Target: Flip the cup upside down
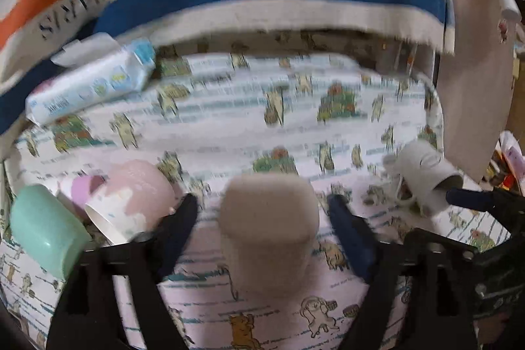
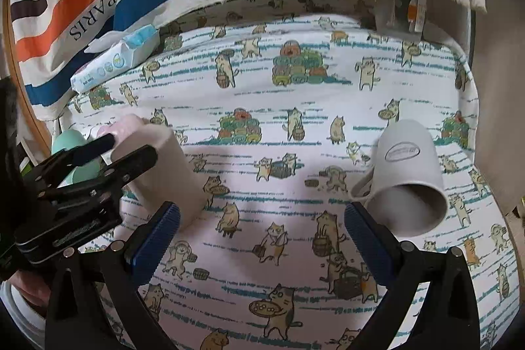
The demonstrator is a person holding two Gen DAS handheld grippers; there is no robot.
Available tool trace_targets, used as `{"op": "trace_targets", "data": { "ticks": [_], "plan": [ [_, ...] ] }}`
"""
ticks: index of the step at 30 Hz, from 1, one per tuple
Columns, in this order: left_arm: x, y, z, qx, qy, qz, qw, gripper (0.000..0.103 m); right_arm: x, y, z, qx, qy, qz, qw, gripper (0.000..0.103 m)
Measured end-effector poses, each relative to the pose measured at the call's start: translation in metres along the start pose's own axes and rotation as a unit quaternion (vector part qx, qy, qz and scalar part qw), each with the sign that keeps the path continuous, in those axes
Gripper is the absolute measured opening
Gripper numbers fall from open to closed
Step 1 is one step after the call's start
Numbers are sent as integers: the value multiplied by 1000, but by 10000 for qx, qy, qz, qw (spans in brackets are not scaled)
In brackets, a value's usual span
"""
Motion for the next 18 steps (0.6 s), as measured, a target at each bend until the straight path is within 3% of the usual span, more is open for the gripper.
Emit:
{"op": "trace_targets", "data": {
  "ticks": [5, 9, 12, 18],
  "plan": [
    [20, 40, 14, -729, 74, 192, 9971, 94, 9, 17, 15, -426, 43, 38, 9991, 101],
    [38, 79, 24, -1410, 67, 502, 9887, 103, 22, 36, 31, -955, 45, 156, 9953, 102],
    [49, 102, 26, -1814, 53, 729, 9807, 103, 33, 51, 38, -1494, 61, 265, 9884, 102],
    [63, 117, 14, -2137, 49, 889, 9728, 103, 52, 64, 27, -2458, 338, 321, 9682, 102]
  ]
}}
Point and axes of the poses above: each gripper's, at about its wrist camera, not at the fingertips, and y roughly against the way its jaws point, x to its left, z to its top, the point moved 3 cm from there along -y, roughly the way its jaws point, and after that the axes turned 12 degrees about -y, right-handed, at the moved point
